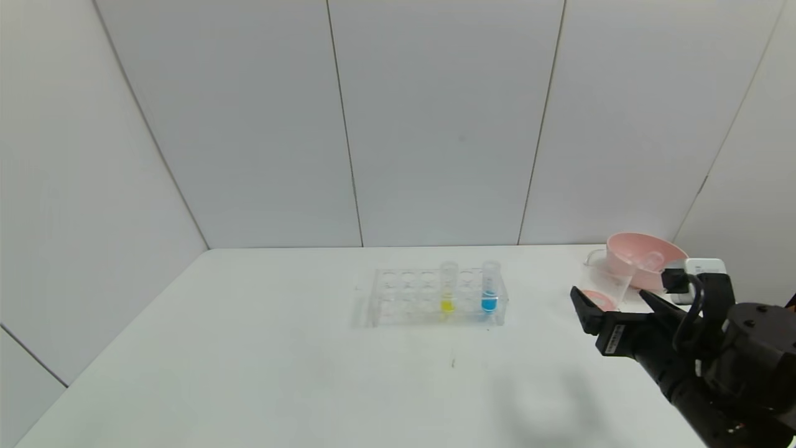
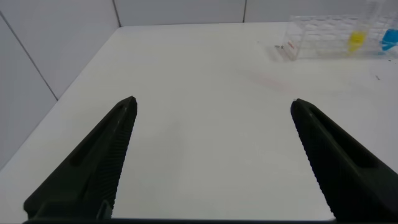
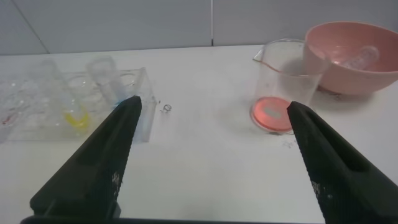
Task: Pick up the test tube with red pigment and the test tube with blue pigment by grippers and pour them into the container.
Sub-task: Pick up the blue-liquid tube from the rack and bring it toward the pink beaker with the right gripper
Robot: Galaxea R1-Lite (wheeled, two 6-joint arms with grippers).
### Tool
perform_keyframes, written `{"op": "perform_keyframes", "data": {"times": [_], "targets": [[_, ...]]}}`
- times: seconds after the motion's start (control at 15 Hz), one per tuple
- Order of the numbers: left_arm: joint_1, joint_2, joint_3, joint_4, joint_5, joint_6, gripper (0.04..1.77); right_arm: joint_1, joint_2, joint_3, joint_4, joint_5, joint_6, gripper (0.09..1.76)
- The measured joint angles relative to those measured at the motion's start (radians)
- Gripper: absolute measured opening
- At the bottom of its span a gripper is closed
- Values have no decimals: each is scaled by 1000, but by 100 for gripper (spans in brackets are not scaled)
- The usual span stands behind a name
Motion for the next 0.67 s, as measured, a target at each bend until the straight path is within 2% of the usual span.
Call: {"op": "perform_keyframes", "data": {"times": [0.2, 0.33, 0.47, 0.67], "targets": [[0, 0, 0, -1, 0, 0, 176, 188, 95, -51, -60, -162, 4, 169], [0, 0, 0, -1, 0, 0, 176, 270, 163, -121, -71, -216, 2, 169], [0, 0, 0, 0, 0, 0, 176, 309, 217, -169, -71, -226, -6, 170], [0, 0, 0, 0, 0, 0, 176, 311, 261, -187, -71, -217, -22, 170]]}}
